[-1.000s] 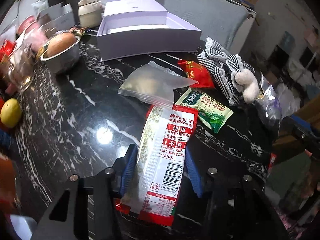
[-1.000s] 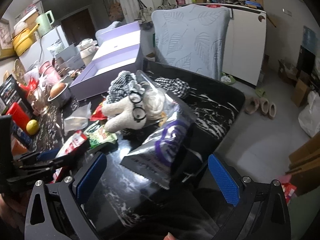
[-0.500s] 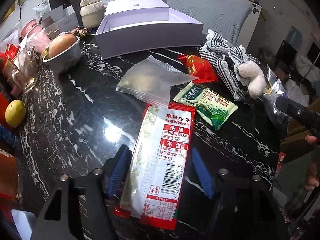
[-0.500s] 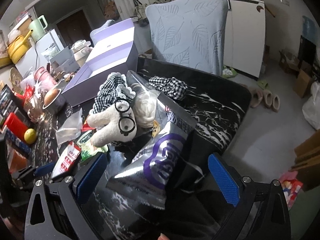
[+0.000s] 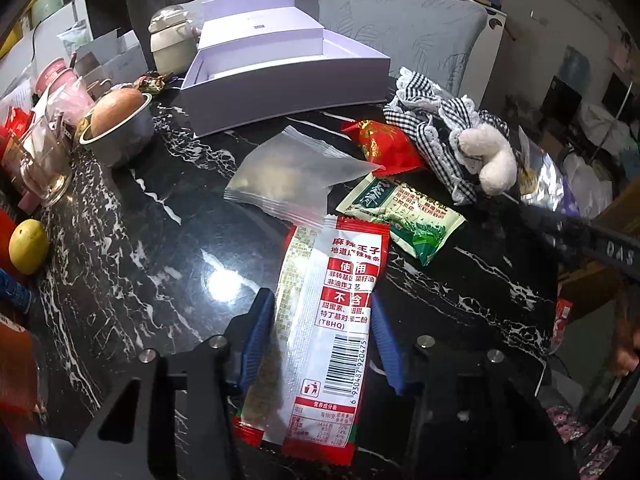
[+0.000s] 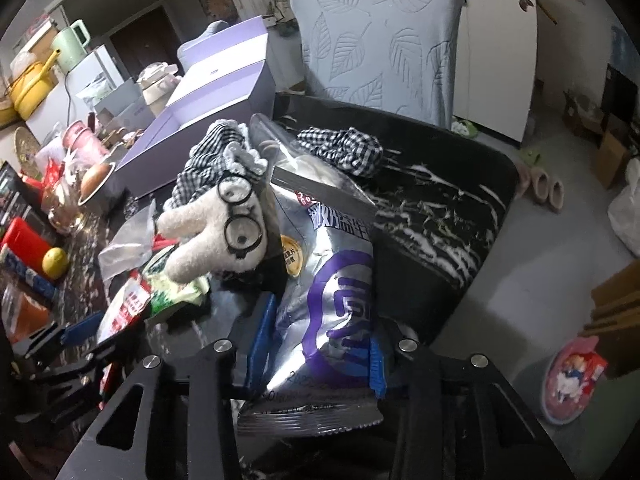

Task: Organize soft objects
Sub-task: 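Lift both held packets and carry them over the open white box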

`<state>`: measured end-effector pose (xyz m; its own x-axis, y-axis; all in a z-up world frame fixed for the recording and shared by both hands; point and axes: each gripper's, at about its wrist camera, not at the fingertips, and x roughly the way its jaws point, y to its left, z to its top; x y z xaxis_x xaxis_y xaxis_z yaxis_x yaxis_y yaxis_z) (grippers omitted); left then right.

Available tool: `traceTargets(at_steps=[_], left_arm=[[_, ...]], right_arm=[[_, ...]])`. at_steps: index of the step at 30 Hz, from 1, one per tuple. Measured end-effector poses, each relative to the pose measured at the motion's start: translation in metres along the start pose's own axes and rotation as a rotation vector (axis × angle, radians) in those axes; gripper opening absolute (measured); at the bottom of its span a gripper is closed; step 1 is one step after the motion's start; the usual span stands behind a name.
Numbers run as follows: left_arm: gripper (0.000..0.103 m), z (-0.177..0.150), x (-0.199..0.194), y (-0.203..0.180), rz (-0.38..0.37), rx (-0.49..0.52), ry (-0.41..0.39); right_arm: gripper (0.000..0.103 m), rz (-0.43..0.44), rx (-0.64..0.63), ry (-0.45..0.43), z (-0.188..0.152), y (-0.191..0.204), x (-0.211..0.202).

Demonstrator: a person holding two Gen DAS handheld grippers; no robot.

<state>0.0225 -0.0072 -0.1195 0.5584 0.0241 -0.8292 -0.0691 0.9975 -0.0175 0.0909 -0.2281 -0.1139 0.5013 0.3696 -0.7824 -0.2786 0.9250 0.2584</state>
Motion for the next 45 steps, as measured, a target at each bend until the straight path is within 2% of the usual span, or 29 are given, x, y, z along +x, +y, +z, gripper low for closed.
traceTargets(at_steps=[9,18,23,34,45], left_arm=[[0.047,-0.003,-0.02,-0.004,-0.048,-0.037,-0.037],[0.046,-0.012,-0.051,-0.01,-0.073,-0.042,-0.125],[0.046,-0.01,-0.07,-0.012,-0.087,-0.037,-0.183],[0.046,0.018,-0.108,-0.012,-0.088,-0.036,-0.32],[0.046,0.069,-0.114,-0.015,-0.1,0.001,-0.41]], right_arm=[[0.038,0.086,0.02,0.025,-0.021,0.004,-0.014],[0.038,0.164,-0.032,0.03,-0.039,0.022,-0.029],[0.038,0.194,-0.076,-0.005,-0.041,0.032,-0.045],[0.038,0.261,-0.183,-0.077,-0.016,0.056,-0.069],[0.038,0.301,-0.227,-0.165,0.031,0.068,-0.081]])
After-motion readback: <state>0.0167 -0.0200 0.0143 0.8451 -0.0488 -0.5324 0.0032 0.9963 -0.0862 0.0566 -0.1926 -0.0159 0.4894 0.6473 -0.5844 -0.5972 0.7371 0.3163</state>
